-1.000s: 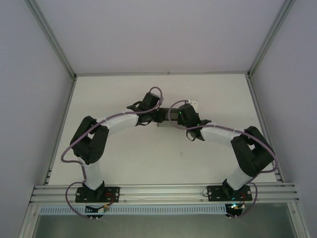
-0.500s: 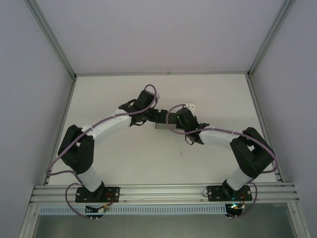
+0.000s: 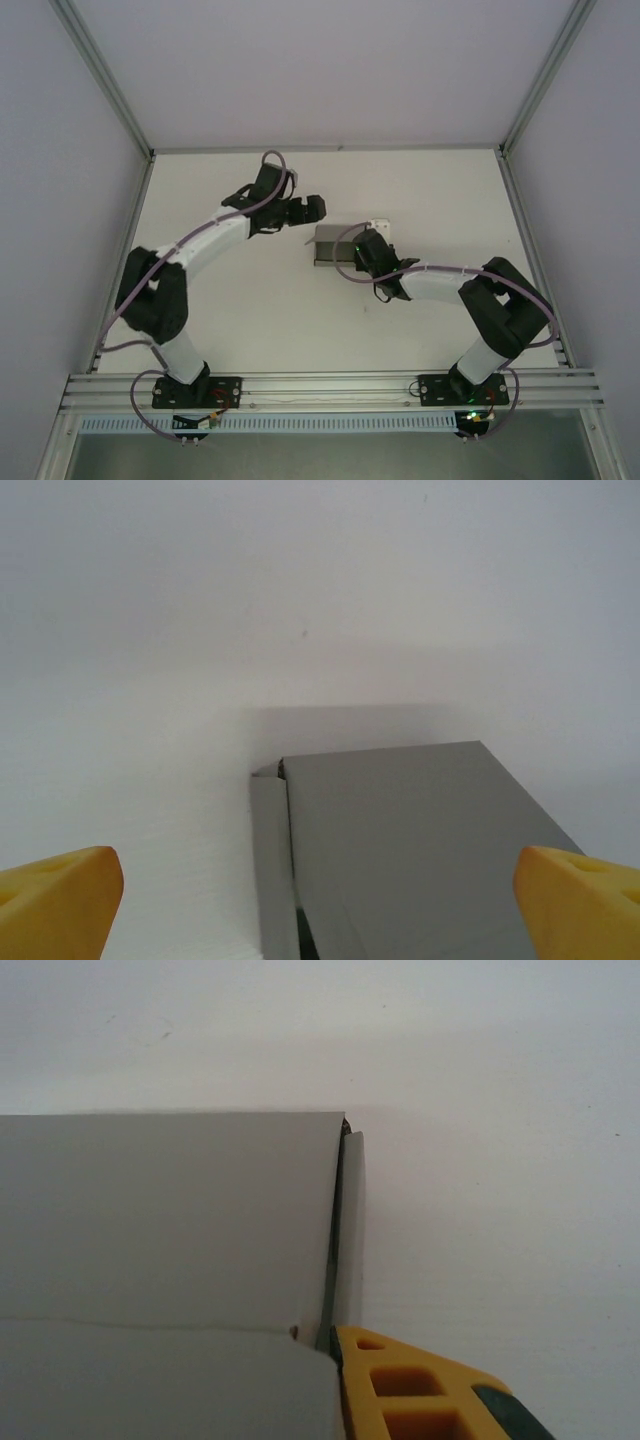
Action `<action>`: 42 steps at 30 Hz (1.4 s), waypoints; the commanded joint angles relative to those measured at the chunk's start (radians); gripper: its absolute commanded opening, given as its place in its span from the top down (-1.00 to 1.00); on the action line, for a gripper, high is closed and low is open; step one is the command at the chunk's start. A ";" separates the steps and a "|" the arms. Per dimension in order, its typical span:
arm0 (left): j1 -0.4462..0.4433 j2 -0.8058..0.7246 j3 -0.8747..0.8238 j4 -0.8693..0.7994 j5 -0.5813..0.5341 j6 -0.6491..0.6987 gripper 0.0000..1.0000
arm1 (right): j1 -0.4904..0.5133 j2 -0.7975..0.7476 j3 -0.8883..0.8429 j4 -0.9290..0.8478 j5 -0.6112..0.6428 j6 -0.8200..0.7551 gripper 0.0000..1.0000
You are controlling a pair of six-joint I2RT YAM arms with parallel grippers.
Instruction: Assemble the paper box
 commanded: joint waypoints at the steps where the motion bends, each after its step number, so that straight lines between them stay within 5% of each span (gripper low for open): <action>1: 0.016 0.078 0.007 0.040 0.188 -0.037 -0.91 | 0.007 0.018 -0.014 0.035 0.015 -0.009 0.67; 11: 0.035 0.202 -0.013 0.108 0.246 -0.029 -0.61 | 0.009 -0.035 -0.043 0.005 -0.032 -0.022 0.40; 15: 0.043 0.224 -0.051 0.149 0.269 -0.042 -0.25 | 0.008 -0.137 -0.088 -0.078 -0.096 -0.007 0.04; 18: 0.052 0.241 -0.074 0.180 0.301 -0.050 -0.22 | 0.008 -0.220 -0.114 -0.153 -0.163 -0.011 -0.18; 24: 0.067 0.274 -0.103 0.217 0.332 -0.057 -0.05 | 0.004 -0.319 -0.130 -0.240 -0.252 -0.003 -1.00; 32: 0.123 0.313 -0.206 0.423 0.489 -0.144 0.54 | -0.118 -0.329 -0.040 -0.282 -0.410 0.038 -1.00; 42: 0.164 0.322 -0.280 0.550 0.567 -0.170 0.72 | -0.323 -0.166 0.136 -0.356 -0.777 0.069 -1.00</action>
